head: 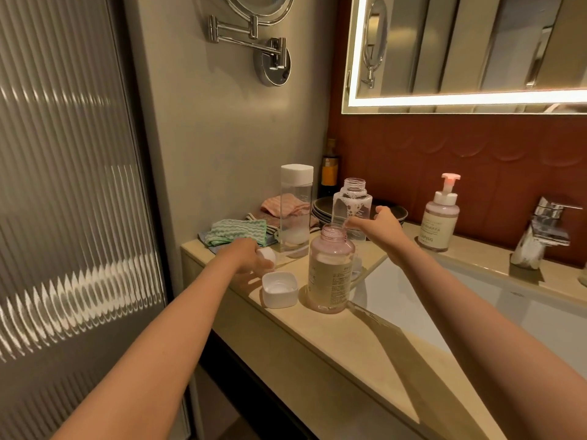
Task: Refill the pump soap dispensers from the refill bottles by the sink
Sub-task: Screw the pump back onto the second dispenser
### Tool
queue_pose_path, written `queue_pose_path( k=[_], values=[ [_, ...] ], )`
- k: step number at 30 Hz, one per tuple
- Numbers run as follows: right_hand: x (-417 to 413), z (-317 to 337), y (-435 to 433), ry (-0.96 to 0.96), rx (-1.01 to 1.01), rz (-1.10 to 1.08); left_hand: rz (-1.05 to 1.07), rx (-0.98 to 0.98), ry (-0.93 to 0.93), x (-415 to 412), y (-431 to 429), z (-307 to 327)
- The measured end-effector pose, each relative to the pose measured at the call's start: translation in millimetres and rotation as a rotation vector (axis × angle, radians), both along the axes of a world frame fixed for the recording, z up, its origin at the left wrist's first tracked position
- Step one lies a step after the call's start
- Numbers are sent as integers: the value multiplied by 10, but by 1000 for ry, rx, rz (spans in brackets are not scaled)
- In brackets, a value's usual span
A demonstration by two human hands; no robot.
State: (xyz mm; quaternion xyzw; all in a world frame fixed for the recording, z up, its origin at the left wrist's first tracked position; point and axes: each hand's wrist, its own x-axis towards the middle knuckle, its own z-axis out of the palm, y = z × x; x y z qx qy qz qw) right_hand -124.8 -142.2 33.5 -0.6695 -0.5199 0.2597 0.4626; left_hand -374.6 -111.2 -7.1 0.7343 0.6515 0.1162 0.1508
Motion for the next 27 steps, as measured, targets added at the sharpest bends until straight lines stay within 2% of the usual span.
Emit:
queue_pose_path(
  k=[6, 10, 15, 20, 27],
  values=[
    [-64, -21, -152, -49, 40, -131, 23, 256, -88, -167, -68, 211],
    [-96, -25, -291, -118, 132, -233, 11, 416, -73, -210, -186, 334],
    [-240, -14, -464, -154, 199, -184, -28, 559, -65, -219, -329, 461],
    [-422, -169, -623, -229, 162, -113, -86, 698, -41, -197, -487, 635],
    [-559, -374, -639, -175, 25, 23, -183, 778, 131, -192, -602, 873]
  ],
)
